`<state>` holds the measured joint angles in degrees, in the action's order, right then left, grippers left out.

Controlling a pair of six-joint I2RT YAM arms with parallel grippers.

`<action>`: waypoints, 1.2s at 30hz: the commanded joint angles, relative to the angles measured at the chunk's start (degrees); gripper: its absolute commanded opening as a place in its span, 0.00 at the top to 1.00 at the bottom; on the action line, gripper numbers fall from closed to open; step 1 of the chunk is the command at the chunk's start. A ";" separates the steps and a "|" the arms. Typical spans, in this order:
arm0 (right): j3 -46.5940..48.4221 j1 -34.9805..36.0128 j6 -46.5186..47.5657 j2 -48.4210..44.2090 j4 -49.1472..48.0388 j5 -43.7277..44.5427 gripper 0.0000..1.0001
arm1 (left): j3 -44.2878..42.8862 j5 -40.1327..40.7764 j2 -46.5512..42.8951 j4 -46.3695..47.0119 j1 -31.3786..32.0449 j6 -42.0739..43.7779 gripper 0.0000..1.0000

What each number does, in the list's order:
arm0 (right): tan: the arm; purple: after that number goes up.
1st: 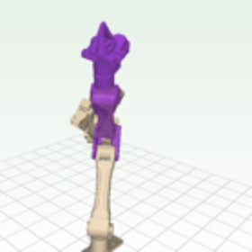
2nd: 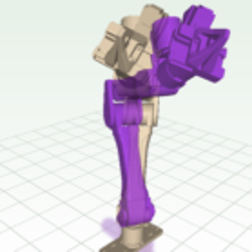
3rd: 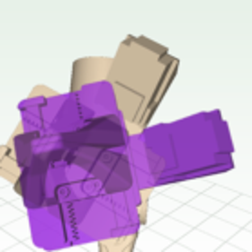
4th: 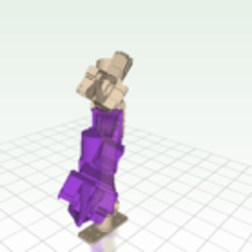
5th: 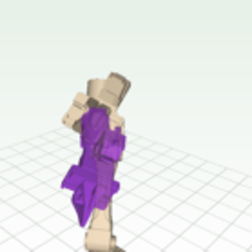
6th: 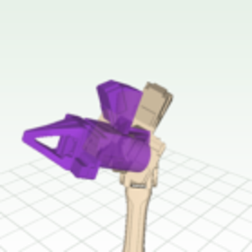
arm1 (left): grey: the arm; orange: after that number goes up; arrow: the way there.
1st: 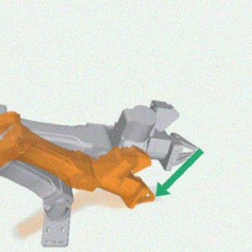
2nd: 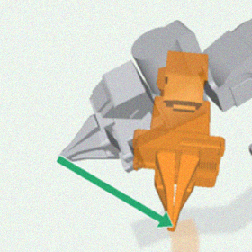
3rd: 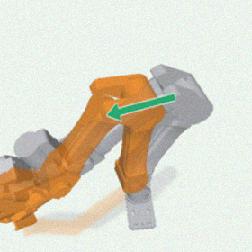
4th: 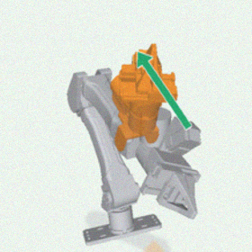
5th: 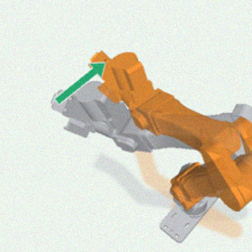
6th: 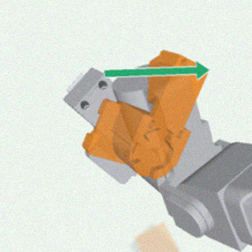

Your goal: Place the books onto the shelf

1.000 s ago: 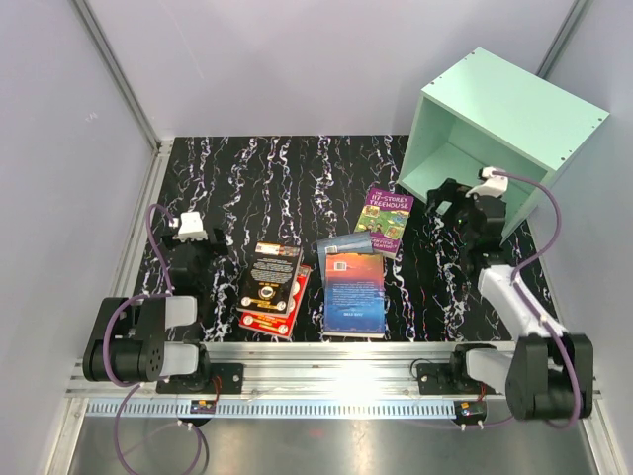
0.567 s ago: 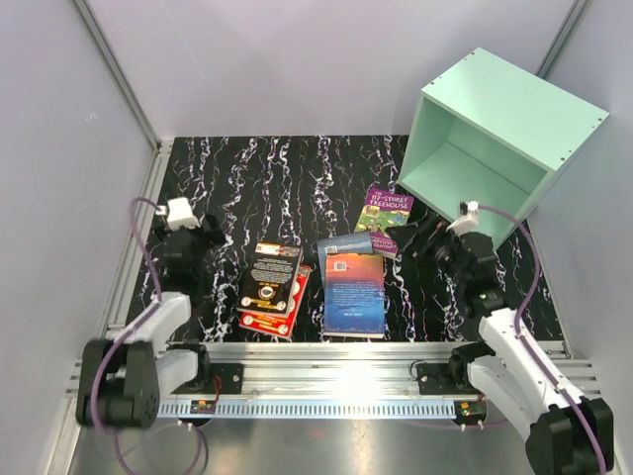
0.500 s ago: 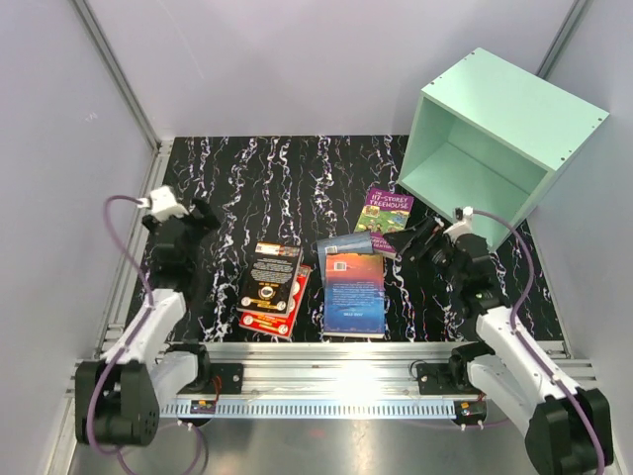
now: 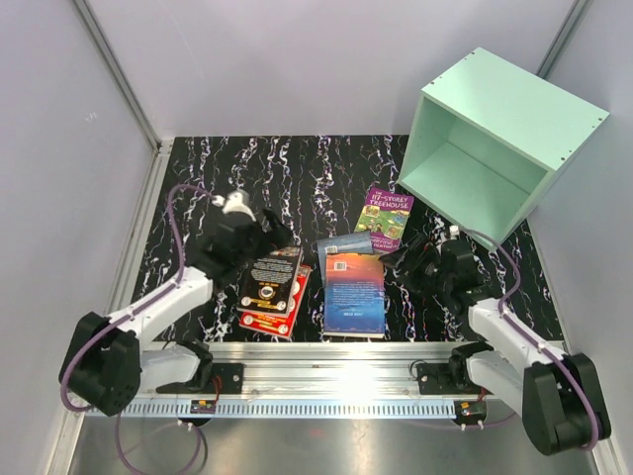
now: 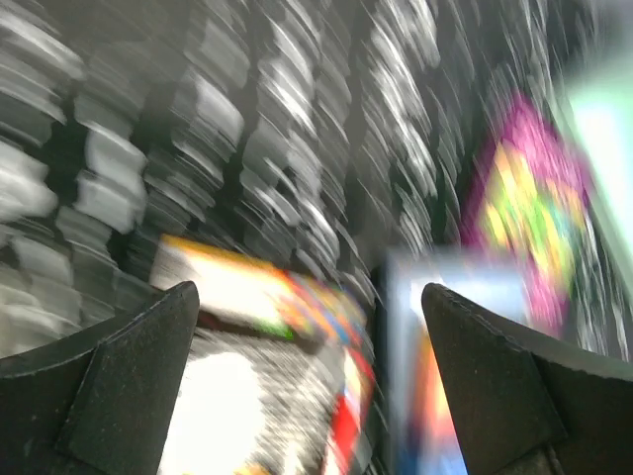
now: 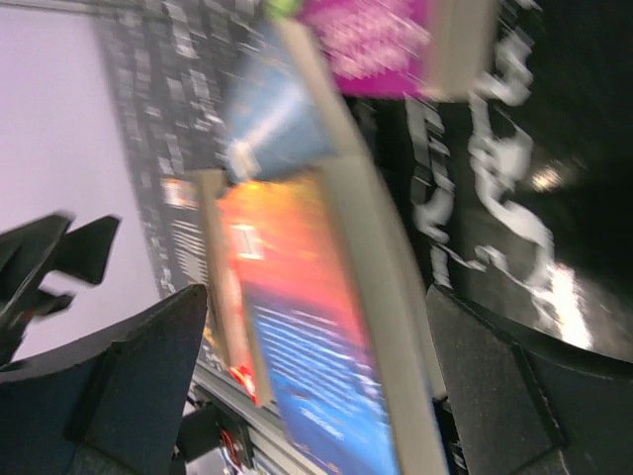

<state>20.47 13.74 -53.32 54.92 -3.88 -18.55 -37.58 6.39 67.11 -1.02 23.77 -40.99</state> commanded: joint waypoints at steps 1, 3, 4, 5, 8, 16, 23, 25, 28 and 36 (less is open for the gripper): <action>-3.41 0.67 -2.05 3.52 -3.05 -1.14 0.00 | 0.84 0.63 0.91 0.84 9.59 -5.23 0.01; -4.03 0.85 -1.70 5.98 -3.94 -0.36 0.00 | 1.37 2.38 2.49 2.42 12.95 -6.55 0.01; -4.38 0.85 -1.53 6.86 -5.77 -0.18 0.00 | 1.11 2.92 4.67 2.68 14.62 -6.82 0.01; -5.08 1.11 -1.26 7.83 -6.83 -0.26 0.00 | 0.67 3.27 5.91 2.86 17.51 -6.82 0.01; -5.79 1.47 -1.43 12.31 -11.49 -0.87 0.00 | -2.14 5.03 12.22 2.25 22.87 -7.43 0.01; -6.32 4.63 -3.72 22.34 -21.08 -3.60 0.04 | -7.41 5.91 25.08 4.53 32.03 -13.14 0.01; -6.41 5.33 -1.00 13.04 -11.26 -1.94 0.25 | -16.46 10.21 27.11 -5.13 37.04 -12.27 0.01; -5.54 5.42 0.58 7.07 -5.22 -1.15 0.44 | -18.22 10.74 27.02 -6.10 37.58 -11.74 0.01; -2.82 5.42 2.51 -0.67 5.41 1.14 0.59 | -18.84 10.83 27.28 -6.19 37.75 -12.18 0.01; 0.62 5.51 4.01 -10.00 15.57 0.97 0.82 | -20.60 11.62 27.28 -8.03 38.81 -12.53 0.02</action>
<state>17.47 18.81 -50.39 46.57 7.42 -17.19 -55.77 16.21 94.63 -9.08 61.93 -53.21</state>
